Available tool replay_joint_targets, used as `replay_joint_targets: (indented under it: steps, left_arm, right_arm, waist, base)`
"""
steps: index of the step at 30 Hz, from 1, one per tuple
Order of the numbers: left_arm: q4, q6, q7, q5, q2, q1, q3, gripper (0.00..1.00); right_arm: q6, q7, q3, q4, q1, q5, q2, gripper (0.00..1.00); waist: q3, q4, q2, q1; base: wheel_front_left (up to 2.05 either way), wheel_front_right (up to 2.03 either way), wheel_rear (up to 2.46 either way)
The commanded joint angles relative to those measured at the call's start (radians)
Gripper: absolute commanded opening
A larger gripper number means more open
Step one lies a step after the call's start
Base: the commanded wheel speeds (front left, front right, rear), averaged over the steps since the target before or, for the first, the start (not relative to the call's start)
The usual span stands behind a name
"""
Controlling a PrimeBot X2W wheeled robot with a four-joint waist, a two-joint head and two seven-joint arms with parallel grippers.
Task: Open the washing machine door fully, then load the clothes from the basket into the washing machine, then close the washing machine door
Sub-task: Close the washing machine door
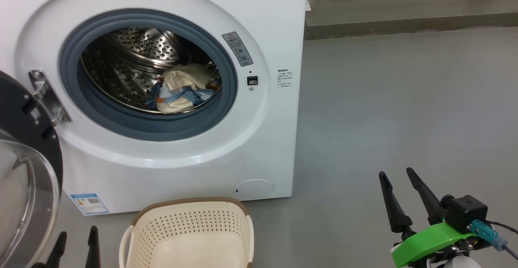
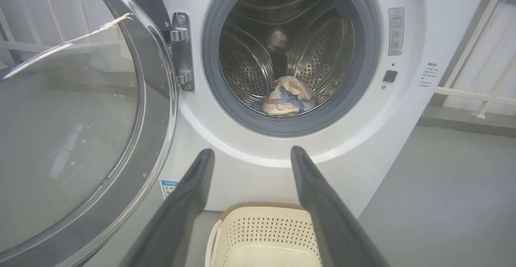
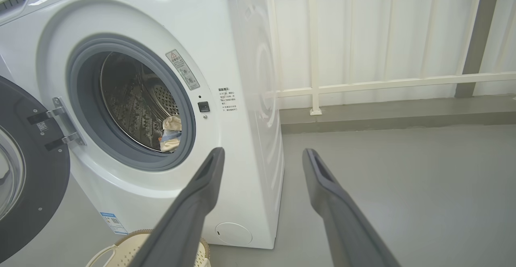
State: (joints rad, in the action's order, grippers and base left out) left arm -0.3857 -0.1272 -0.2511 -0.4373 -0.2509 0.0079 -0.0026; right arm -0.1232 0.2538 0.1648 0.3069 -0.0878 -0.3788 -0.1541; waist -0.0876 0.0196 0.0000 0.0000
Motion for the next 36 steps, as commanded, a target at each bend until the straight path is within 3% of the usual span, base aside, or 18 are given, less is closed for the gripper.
replay_joint_targets:
  steps: [1,15,36]
  left_arm:
    - [0.028,-0.003,-0.011,0.008,-0.023,-0.031,0.037,1.00]
    - [0.013,0.003,-0.011,0.029,-0.017,-0.037,0.042,1.00]
    - [0.009,0.038,-0.011,0.038,-0.018,-0.033,0.063,1.00]
  right_arm:
    - [-0.008,0.008,0.018,-0.021,-0.010,-0.007,-0.009,1.00]
    - [-0.008,0.008,0.009,-0.023,0.002,-0.006,-0.001,1.00]
    - [-0.008,0.008,0.027,-0.013,0.011,-0.027,0.020,1.00]
  waist:
    - [-0.001,0.001,0.0000,0.0000]
    - [-0.009,0.056,0.0000,0.0000]
    - [-0.029,0.291,0.0000,0.0000]
  base:
    - [0.00,0.00,0.00]
    - [0.00,0.00,0.00]
    - [0.00,0.00,0.00]
